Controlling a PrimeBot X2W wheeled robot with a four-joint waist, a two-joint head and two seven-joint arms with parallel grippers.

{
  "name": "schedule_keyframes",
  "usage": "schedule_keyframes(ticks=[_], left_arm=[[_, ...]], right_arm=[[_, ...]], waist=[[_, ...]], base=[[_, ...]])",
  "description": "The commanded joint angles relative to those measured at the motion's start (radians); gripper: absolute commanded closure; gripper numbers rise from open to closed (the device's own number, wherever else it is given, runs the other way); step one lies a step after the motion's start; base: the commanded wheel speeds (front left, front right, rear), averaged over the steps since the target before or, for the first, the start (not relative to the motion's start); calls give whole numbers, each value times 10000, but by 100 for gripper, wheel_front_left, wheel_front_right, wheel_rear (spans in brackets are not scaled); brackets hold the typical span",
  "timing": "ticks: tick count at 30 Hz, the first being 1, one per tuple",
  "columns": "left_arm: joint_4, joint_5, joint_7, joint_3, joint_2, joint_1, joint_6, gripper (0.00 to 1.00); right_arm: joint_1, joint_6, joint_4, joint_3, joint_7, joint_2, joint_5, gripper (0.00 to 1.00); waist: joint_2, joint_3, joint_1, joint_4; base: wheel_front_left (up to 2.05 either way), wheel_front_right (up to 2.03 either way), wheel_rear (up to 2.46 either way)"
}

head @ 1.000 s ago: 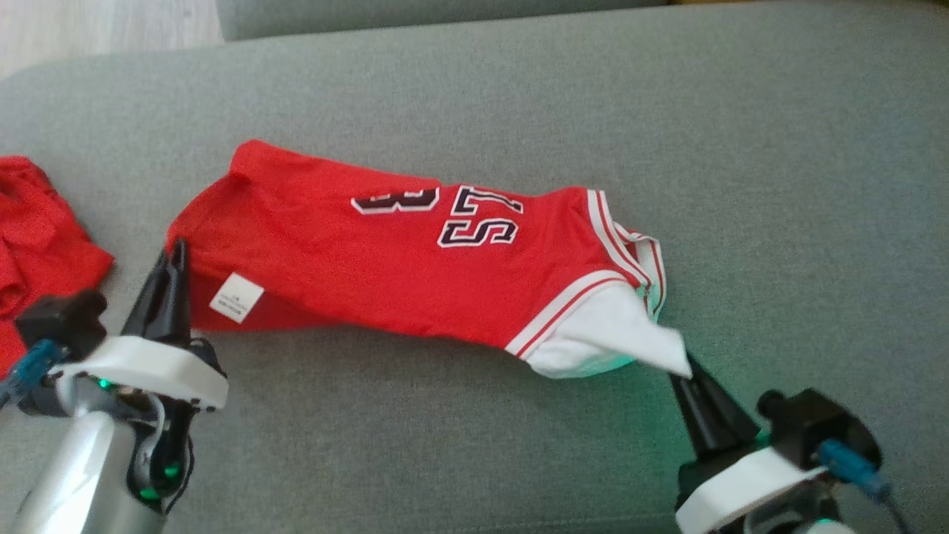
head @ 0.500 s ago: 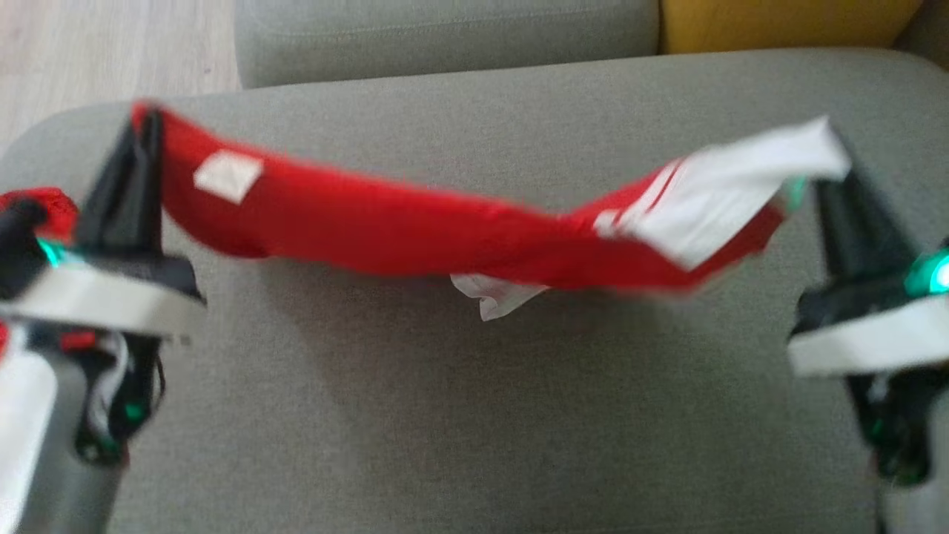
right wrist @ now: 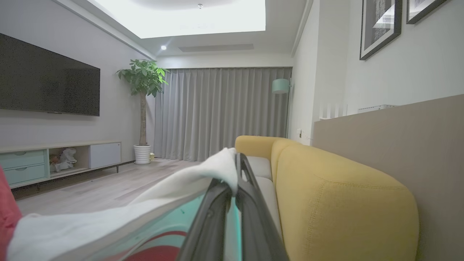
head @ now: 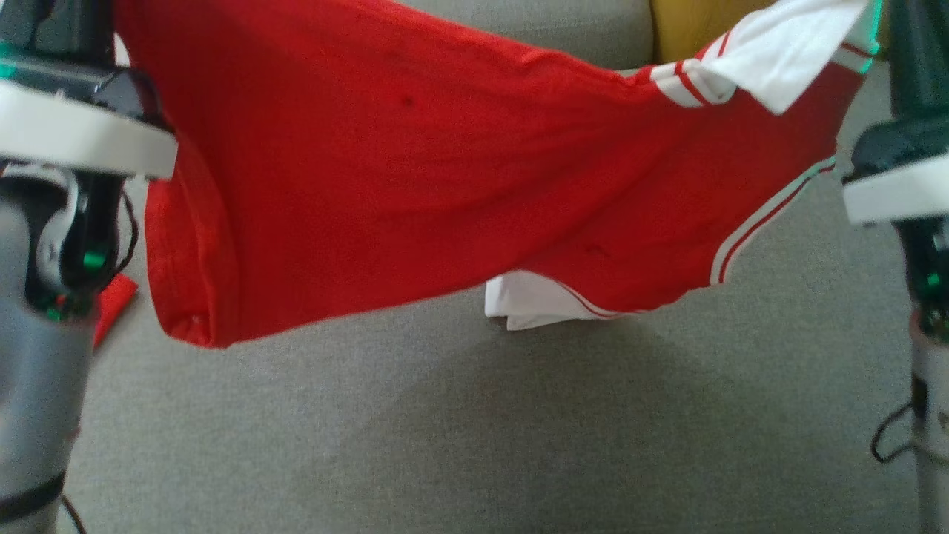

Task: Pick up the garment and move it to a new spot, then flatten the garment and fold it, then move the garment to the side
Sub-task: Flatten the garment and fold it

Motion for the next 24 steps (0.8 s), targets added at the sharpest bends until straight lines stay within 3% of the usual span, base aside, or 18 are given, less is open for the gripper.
schedule_keyframes(ticks=[1, 5, 10, 19, 23, 24], left_arm=[[152, -93, 5, 364, 215, -836, -98, 100], [1682, -205, -307, 227, -74, -1889, -442, 100], [4106, -138, -1153, 41, -503, -3730, -1015, 100], [7977, 668, -2489, -382, -1028, -6859, -1505, 100], [9504, 809, -2564, -641, -1496, -7338, -1581, 100], [9504, 809, -2564, -641, -1496, -7338, -1581, 100]], right_arm=[[-721, 75, -15, 235, 51, -131, 182, 100], [-2029, 75, 1161, 449, -137, -104, 443, 100], [-4383, 75, 3517, 812, -702, 65, 741, 100], [-8450, 75, 8350, 1596, -2873, 776, 982, 100], [-9228, 75, 10262, 1987, -3241, 1129, 830, 100], [-9228, 75, 10262, 1987, -3241, 1129, 830, 100]], waist=[[0, 127, 0, -6], [0, 531, 0, -36], [0, 1195, 0, -35], [0, 1886, 0, 69], [0, 2159, 0, 220], [0, 2159, 0, 220]], base=[[0, 0, 0], [0, 0, 0], [0, 0, 0], [0, 0, 0], [0, 0, 0], [0, 0, 0]])
